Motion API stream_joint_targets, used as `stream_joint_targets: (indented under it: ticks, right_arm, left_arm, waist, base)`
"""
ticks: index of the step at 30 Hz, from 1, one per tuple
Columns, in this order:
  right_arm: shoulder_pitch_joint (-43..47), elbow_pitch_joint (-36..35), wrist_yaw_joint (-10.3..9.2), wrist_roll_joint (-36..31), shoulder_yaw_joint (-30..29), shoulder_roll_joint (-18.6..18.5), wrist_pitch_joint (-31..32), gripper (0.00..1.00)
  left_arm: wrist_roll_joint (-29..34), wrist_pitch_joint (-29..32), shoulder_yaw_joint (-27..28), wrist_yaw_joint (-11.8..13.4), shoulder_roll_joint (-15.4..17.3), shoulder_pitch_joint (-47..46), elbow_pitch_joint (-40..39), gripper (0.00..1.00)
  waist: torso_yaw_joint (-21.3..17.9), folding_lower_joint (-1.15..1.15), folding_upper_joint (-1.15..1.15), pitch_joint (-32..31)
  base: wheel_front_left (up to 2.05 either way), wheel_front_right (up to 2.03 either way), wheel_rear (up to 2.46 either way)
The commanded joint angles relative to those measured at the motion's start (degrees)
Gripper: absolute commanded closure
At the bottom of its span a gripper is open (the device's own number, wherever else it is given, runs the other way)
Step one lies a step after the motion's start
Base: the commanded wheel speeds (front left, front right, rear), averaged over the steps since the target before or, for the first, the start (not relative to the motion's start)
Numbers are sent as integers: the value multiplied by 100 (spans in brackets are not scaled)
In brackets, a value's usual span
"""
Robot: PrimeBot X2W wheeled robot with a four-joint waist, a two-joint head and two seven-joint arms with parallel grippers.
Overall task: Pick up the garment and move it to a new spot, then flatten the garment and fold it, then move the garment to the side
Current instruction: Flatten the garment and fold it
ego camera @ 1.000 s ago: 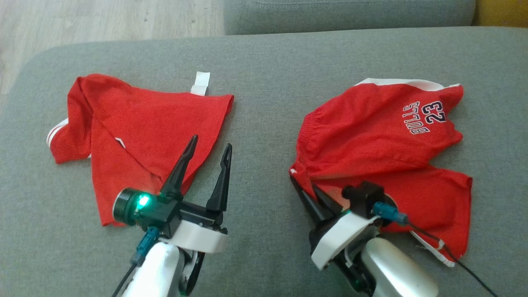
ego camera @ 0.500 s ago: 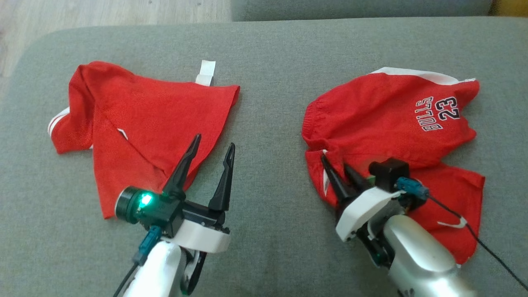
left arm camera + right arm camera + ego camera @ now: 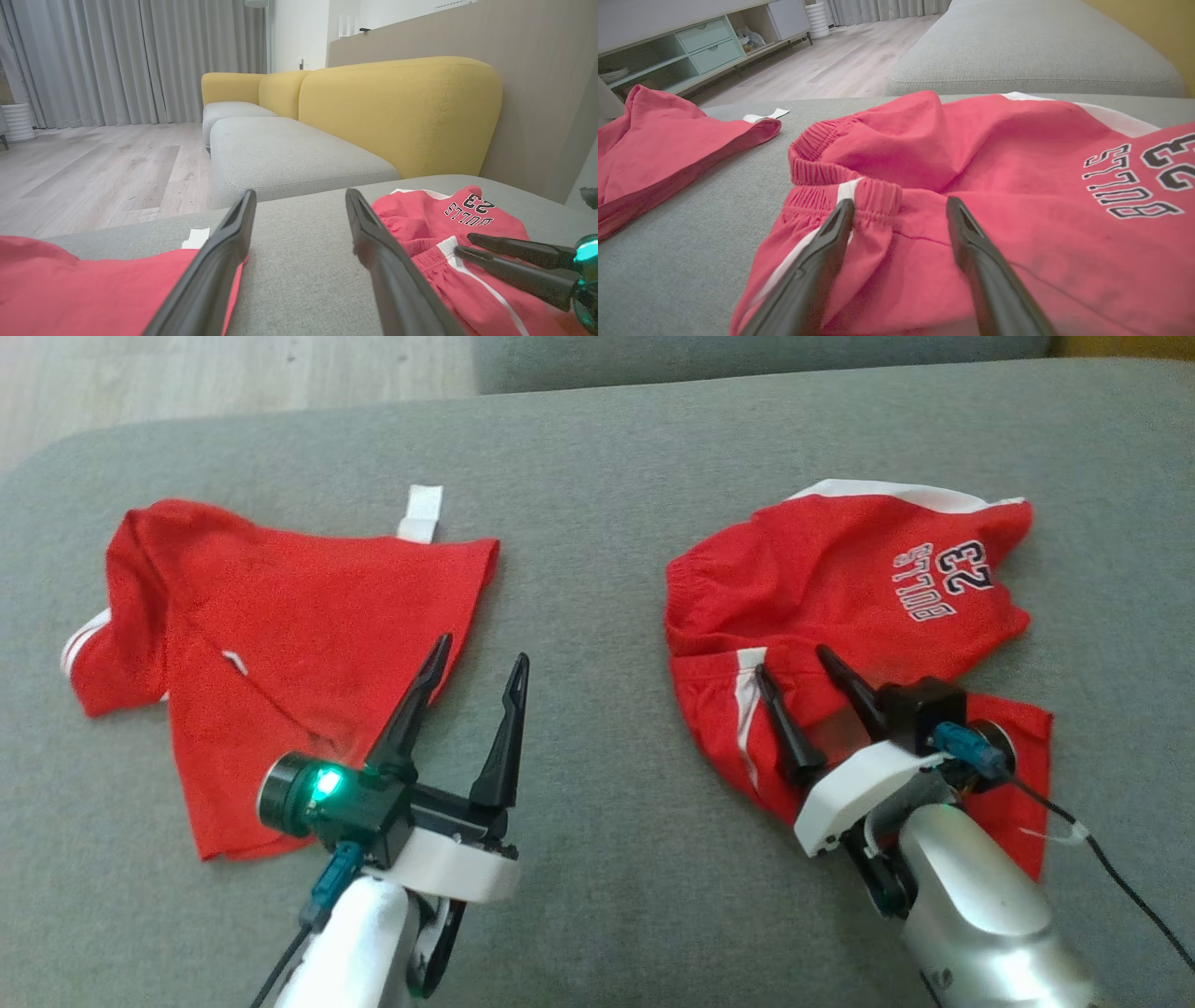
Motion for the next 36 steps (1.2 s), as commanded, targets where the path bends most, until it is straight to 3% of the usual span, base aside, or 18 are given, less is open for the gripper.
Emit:
stream_joint_targets:
  ticks: [1, 11, 19, 22, 29, 36]
  right_arm:
    - [32, -190, -4, -136, 93, 108, -61, 0]
    - [463, -1053, -4, -418, -532, 155, -144, 0]
    - [1739, -2652, -4, -531, -2025, 158, -179, 0]
    - [2175, -3017, -4, -583, -2280, 190, -180, 0]
    - [2439, -3248, -4, -593, -2327, 223, -181, 0]
    - [2347, -2640, -4, -360, -2475, 225, 92, 0]
  left_arm:
    - [14, -29, 201, -5, -4, -234, -153, 0]
    - [21, -29, 266, -15, -3, -215, -142, 0]
    - [19, -29, 337, -22, -4, -135, -163, 0]
    - [28, -29, 347, -35, -4, -134, -176, 0]
    - [51, -29, 333, -77, -5, -182, -168, 0]
    - [65, -29, 322, -101, -5, -187, -152, 0]
  waist:
    - [-119, 0, 0, -38]
    - [-529, 0, 0, -135]
    - [-820, 0, 0, -188]
    - [-862, 0, 0, -168]
    - [-866, 0, 0, -116]
    - [-792, 0, 0, -97]
  base:
    - [0, 0, 0]
    - [0, 0, 0]
    - [0, 0, 0]
    - [0, 0, 0]
    - [0, 0, 0]
    - [0, 0, 0]
